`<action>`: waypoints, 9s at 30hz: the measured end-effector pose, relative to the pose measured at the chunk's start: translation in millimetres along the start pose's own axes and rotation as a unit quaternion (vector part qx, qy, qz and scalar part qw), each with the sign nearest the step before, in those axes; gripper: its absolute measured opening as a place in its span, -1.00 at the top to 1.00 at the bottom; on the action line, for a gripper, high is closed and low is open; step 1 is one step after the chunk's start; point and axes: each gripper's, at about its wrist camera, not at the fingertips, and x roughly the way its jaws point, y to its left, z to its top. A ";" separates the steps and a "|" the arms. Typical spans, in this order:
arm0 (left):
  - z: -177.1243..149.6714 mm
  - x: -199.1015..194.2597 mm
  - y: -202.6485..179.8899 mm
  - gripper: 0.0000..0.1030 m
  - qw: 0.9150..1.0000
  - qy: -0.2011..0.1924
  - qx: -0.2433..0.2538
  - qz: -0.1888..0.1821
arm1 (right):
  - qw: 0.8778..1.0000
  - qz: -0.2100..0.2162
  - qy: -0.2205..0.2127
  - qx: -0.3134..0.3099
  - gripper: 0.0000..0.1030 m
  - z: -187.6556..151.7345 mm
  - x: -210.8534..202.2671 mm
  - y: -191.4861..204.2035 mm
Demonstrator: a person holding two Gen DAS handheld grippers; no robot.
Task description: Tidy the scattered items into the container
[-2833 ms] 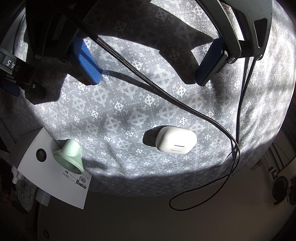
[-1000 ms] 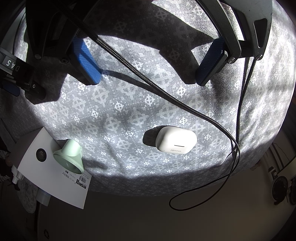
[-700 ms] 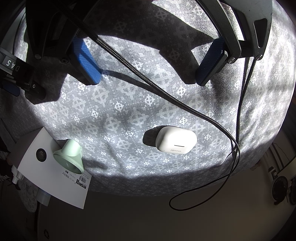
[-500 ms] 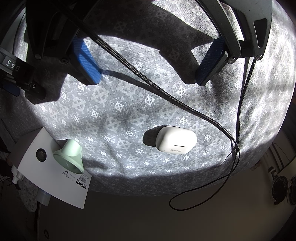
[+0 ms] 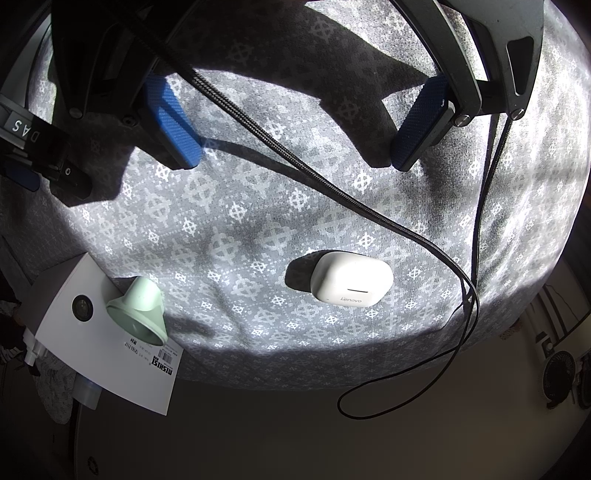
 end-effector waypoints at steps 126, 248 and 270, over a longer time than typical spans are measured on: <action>7.5 7.0 -1.0 -0.99 1.000 0.013 0.003 0.008 | 1.000 0.010 0.000 0.010 -1.00 19.0 18.4 14.1; 87.0 -47.5 -78.7 -0.99 0.950 0.120 0.226 -0.176 | 0.980 -0.072 0.043 0.182 -1.00 -76.5 -68.7 12.1; 101.4 33.8 -193.8 0.24 0.957 0.049 0.224 -0.179 | 0.962 -0.136 0.023 0.236 -1.00 -64.1 -45.0 19.2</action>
